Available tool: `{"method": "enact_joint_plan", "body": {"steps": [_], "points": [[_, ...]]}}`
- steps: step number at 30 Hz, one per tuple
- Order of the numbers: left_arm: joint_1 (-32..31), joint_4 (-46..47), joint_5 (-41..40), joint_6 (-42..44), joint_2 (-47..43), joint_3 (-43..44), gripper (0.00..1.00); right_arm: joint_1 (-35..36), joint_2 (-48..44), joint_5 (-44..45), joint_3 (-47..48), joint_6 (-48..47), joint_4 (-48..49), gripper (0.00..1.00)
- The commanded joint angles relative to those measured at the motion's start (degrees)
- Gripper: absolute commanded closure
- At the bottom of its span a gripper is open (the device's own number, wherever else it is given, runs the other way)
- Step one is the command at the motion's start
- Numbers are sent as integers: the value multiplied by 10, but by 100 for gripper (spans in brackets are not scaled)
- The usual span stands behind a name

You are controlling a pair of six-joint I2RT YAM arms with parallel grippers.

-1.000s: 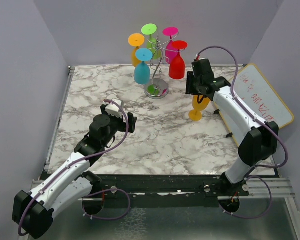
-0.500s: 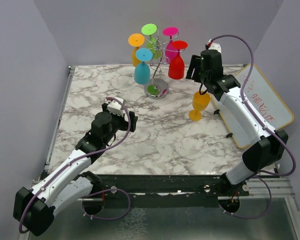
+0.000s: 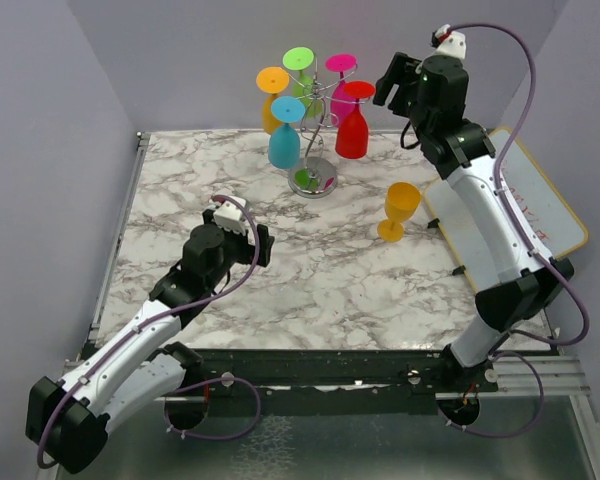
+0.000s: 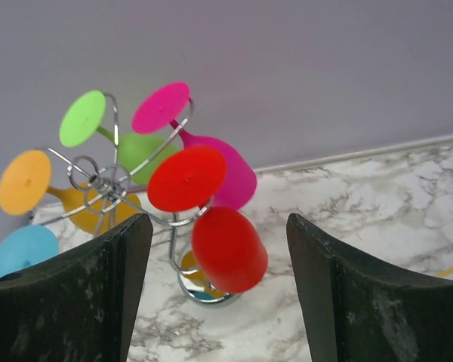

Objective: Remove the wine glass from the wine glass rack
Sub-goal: Pick up the wine glass from the wine rack.

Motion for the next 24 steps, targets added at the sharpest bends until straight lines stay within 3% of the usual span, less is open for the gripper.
{"method": "enact_joint_plan", "body": {"steps": [1,6,10,14,19,24], "points": [[3,-13,-18,-3,-28,-8,1,-12,74,-55,95,32,-56,23],[3,-24,-27,5,-27,-5,1,-26,150,-97,177,90,-92,22],[3,-22,-19,2,-25,-4,1,-70,154,-154,149,163,-75,28],[3,-17,-18,4,-22,-7,1,-91,138,-250,81,179,5,31],[3,-22,-27,12,-9,1,1,-116,153,-339,76,217,37,31],[3,-15,-14,14,-17,-5,1,-122,149,-349,53,230,60,33]]}}
